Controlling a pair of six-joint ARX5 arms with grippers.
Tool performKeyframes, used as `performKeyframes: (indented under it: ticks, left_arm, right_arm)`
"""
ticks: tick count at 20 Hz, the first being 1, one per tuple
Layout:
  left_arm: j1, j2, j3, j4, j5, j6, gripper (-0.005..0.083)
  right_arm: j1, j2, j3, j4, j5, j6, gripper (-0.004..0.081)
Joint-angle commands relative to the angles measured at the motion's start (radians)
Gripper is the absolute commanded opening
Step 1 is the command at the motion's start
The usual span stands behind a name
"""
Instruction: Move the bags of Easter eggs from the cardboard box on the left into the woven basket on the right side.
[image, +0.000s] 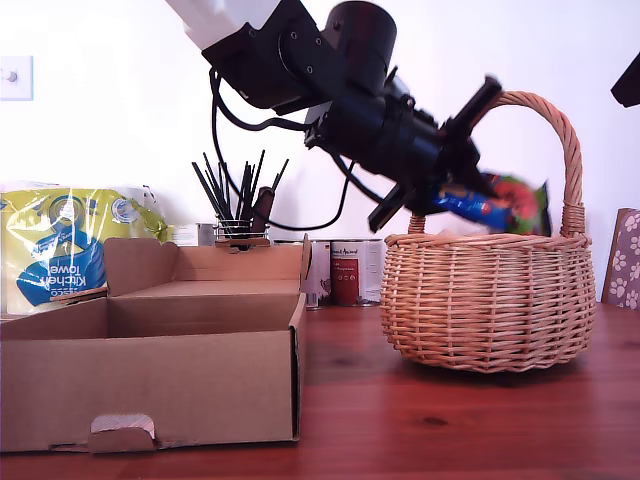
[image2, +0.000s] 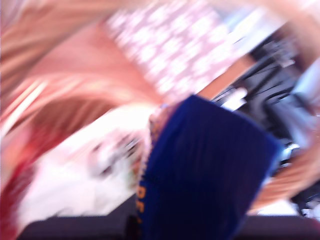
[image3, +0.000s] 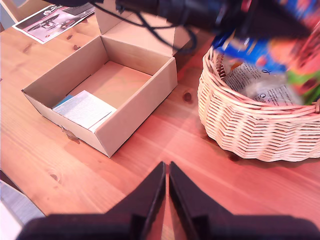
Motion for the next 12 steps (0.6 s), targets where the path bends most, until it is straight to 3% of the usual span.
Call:
performKeyframes:
  ticks: [1, 3, 7, 8, 12]
  left_arm:
    - [-0.006, 0.032, -0.014, 0.003, -0.027, 0.004, 0.0001]
    - [-0.011, 0.032, -0.014, -0.010, -0.091, 0.054, 0.0050]
    - [-0.012, 0.032, -0.014, -0.038, -0.089, 0.089, 0.0427]
    - [-0.012, 0.032, -0.014, -0.042, -0.054, 0.096, 0.0492]
    - [-0.010, 0.026, 0.033, -0.106, -0.018, 0.177, 0.0521]
  right_arm:
    - [0.005, 0.000, 0.011, 0.004, 0.000, 0.004, -0.0012]
    - [0.005, 0.000, 0.011, 0.005, 0.000, 0.004, -0.0012]
    - [0.005, 0.000, 0.011, 0.008, 0.000, 0.004, -0.0012]
    - [0.005, 0.000, 0.011, 0.009, 0.000, 0.003, -0.0012]
    - [0.005, 0.000, 0.011, 0.011, 0.000, 0.004, -0.0012]
